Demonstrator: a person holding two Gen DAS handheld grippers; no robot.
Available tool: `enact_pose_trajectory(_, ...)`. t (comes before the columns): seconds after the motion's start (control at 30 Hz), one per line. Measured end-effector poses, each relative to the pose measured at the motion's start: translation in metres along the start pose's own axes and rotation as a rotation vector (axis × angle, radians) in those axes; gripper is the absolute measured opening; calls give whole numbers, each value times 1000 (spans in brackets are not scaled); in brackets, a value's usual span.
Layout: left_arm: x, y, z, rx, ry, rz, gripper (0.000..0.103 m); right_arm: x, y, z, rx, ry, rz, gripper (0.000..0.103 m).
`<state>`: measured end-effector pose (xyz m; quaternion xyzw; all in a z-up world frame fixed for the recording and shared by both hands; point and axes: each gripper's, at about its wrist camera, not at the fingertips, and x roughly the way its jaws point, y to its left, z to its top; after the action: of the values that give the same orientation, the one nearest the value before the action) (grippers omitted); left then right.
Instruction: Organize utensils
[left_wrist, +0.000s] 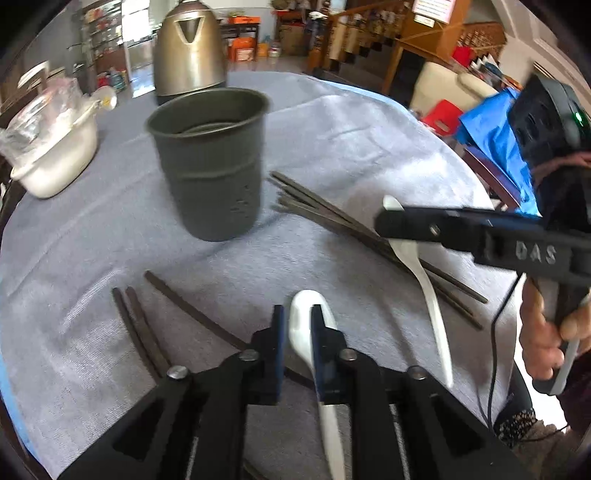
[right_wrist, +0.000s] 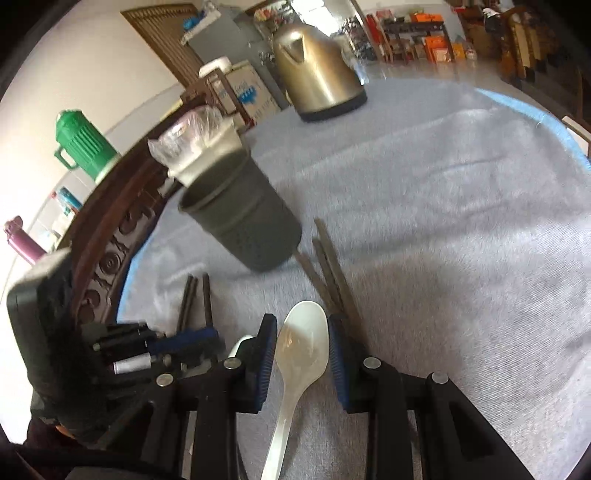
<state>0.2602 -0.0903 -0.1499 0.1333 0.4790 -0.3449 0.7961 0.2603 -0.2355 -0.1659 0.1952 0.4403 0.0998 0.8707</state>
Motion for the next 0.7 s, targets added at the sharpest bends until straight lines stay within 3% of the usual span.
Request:
enact_pose_trajectory(0.03, 1, -6, 0, 23, 1, 19, 47, -2, 0, 0, 4, -9, -3, 29)
enact_pose_trajectory(0.07, 3, -9, 1, 39, 0, 38, 56, -4, -2, 0, 14, -21, -3, 29)
enact_pose_trajectory(0.23, 23, -22, 3, 85, 62, 55, 54, -10, -7, -3, 30, -30, -8, 29)
enact_pose_trajectory(0.27, 29, -22, 3, 78, 88, 71, 43, -11, -7, -4, 26, -32, -17, 29)
enact_pose_trajectory(0.3, 32, -20, 1, 60, 107, 80, 39, -12, -8, -5, 24, -33, -22, 29)
enact_pose_trajectory(0.33, 31, -18, 2, 52, 85, 78, 32, -14, -8, -5, 22, -34, -23, 29)
enact_pose_trajectory(0.43, 32, -10, 2, 15, 79, 69, 32, -19, -9, -3, 13, -46, -27, 29)
enact_pose_trajectory(0.57, 14, -5, 11, -8, -8, 63, 32, -26, -5, 5, -13, -80, -37, 29)
enact_pose_trajectory(0.7, -24, 9, 33, -73, -176, 100, 32, -34, 3, 24, -24, -154, -29, 29)
